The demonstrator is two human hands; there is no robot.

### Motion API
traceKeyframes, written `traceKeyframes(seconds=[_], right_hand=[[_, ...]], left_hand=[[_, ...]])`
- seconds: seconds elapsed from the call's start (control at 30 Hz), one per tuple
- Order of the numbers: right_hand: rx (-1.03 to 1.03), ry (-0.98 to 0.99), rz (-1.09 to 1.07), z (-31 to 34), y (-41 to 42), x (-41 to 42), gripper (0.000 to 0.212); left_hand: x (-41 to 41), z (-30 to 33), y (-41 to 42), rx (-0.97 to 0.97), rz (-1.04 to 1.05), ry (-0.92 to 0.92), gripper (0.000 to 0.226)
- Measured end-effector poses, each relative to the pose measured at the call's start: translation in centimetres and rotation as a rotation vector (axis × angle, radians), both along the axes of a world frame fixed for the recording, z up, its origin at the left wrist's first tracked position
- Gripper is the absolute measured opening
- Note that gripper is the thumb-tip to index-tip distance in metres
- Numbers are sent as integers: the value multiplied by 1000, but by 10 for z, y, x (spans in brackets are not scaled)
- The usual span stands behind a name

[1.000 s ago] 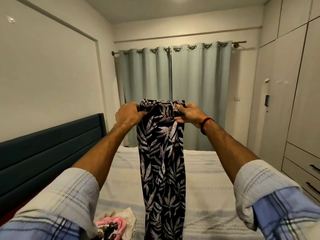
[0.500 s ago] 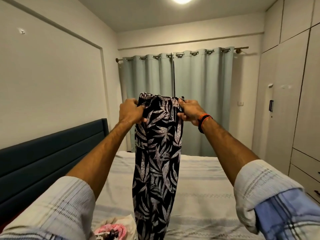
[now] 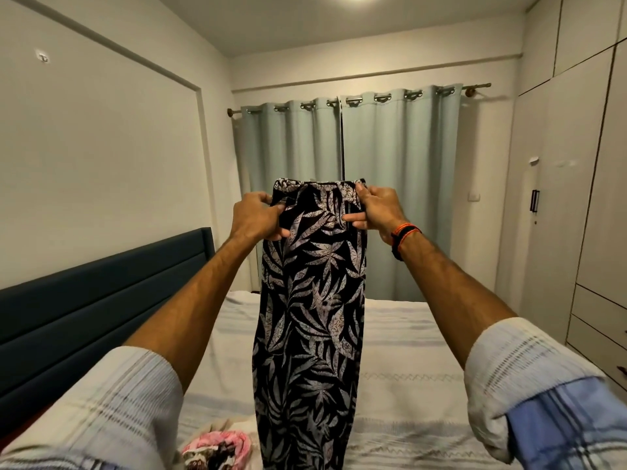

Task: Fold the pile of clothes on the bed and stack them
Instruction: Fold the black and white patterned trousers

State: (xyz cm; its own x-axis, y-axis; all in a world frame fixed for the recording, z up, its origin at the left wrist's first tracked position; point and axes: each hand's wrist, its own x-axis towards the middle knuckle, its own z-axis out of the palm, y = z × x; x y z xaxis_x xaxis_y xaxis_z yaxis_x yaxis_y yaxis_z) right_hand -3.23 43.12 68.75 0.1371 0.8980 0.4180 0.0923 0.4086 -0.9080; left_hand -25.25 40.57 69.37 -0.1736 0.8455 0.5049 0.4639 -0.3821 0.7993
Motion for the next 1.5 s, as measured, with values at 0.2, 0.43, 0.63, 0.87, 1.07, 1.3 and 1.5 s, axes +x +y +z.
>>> traceKeyframes(seconds=[0.2,0.43,0.63,0.87,1.07,1.3,1.5], right_hand=[[-51,-45,13,-13,-7,7,47],[-101,-50,34,-20,-17,17,33],[-76,-35,54,-21,-27,41,33],[-22,-62,22,-4,-28,59,29],[-5,-106,-31,2,4,65,23],[-303,-162,-86,-73,102,71,28],[-148,-178,-155,-45,154,74,29]], left_hand=[[4,-20,2,-79,-29,22,9],[16,-27,-2,-115,-66,1,8],[30,-31,-11,-60,-98,-34,10],[44,-18,-4,29,-88,-64,13],[48,-8,38,24,-72,-76,14],[57,-85,146,-410,-119,-55,18],[63,-59,192,-213,-142,-95,5]])
